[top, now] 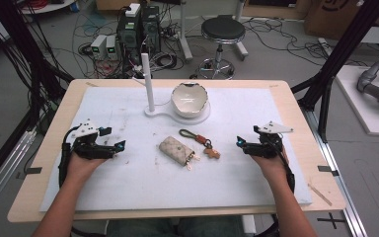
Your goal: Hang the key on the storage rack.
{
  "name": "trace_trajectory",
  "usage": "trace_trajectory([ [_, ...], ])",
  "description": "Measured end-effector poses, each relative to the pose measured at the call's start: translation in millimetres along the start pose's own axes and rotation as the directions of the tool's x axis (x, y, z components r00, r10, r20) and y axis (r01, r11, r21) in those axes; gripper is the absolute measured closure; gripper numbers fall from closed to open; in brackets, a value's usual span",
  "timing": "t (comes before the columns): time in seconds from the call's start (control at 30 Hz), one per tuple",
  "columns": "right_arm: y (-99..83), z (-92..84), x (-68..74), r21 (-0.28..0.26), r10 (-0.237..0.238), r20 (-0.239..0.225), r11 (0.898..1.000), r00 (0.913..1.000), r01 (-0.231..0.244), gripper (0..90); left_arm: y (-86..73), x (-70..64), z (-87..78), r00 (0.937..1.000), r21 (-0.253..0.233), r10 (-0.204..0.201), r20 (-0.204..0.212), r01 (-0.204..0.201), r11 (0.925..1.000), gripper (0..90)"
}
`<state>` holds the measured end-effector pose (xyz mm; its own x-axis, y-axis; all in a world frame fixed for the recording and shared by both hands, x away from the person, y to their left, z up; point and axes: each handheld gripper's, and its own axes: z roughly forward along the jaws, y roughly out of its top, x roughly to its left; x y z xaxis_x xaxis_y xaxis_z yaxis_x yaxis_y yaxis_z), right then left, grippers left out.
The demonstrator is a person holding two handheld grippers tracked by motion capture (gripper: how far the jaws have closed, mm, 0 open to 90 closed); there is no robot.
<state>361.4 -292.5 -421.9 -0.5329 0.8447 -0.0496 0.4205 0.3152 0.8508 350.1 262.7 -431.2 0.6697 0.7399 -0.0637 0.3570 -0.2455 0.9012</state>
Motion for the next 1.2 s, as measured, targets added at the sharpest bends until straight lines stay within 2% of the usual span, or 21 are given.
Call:
trace_trajectory([
  [0.13, 3.6, 5.4, 4.1, 0.002, -0.009, -0.013, 1.0, 0.9999, 0.009, 20.1, -0.1, 0.3, 0.2, 1.0, -0.001, 0.0, 0.0, 0.0, 1.0, 17.3],
  [0.27, 13.2, 19.5, 14.4, 0.015, -0.043, -0.038, 0.999, 0.9983, 0.044, 20.1, -0.2, 0.6, 0.2, 1.0, -0.002, -0.001, 0.002, 0.001, 1.0, 17.3],
  [0.4, 19.6, 28.3, 21.0, 0.017, -0.051, -0.058, 0.998, 0.997, 0.052, 20.1, -0.5, 1.3, -0.3, 1.0, -0.001, -0.003, 0.001, 0.003, 1.0, 17.3],
  [0.43, 25.8, 36.9, 27.9, 0.021, -0.065, -0.071, 0.998, 0.9954, 0.066, 20.1, -0.6, 1.5, -0.5, 1.0, -0.001, -0.003, -0.002, 0.003, 1.0, 17.3],
  [0.57, 32.1, 48.1, 37.9, 0.033, -0.089, -0.094, 0.995, 0.9916, 0.092, 20.1, -0.7, 1.7, -1.2, 1.0, -0.002, -0.004, -0.002, 0.004, 1.0, 17.3],
  [0.7, 40.8, 66.2, 53.0, 0.056, -0.124, -0.135, 0.99, 0.9831, 0.133, 20.1, -1.2, 2.7, -2.5, 0.9999, -0.003, -0.01, -0.005, 0.01, 0.9999, 17.3],
  [0.97, 45.9, 82.5, 65.4, 0.068, -0.135, -0.166, 0.987, 0.9769, 0.148, 20.1, -2.4, 3.3, -1.9, 0.9999, 0.005, -0.01, -0.004, 0.01, 0.9999, 17.3],
  [1.1, 46.8, 91.9, 72.6, 0.086, -0.151, -0.191, 0.982, 0.9698, 0.17, 20.1, -2.6, 2.8, -2.0, 0.9999, 0.005, -0.013, -0.007, 0.013, 0.9999, 17.3],
  [1.2, 46.1, 94.4, 74.8, 0.096, -0.155, -0.197, 0.979, 0.9679, 0.177, 20.1, -2.7, 3.1, -2.2, 0.9999, 0.004, -0.013, -0.005, 0.013, 0.9999, 17.3],
])
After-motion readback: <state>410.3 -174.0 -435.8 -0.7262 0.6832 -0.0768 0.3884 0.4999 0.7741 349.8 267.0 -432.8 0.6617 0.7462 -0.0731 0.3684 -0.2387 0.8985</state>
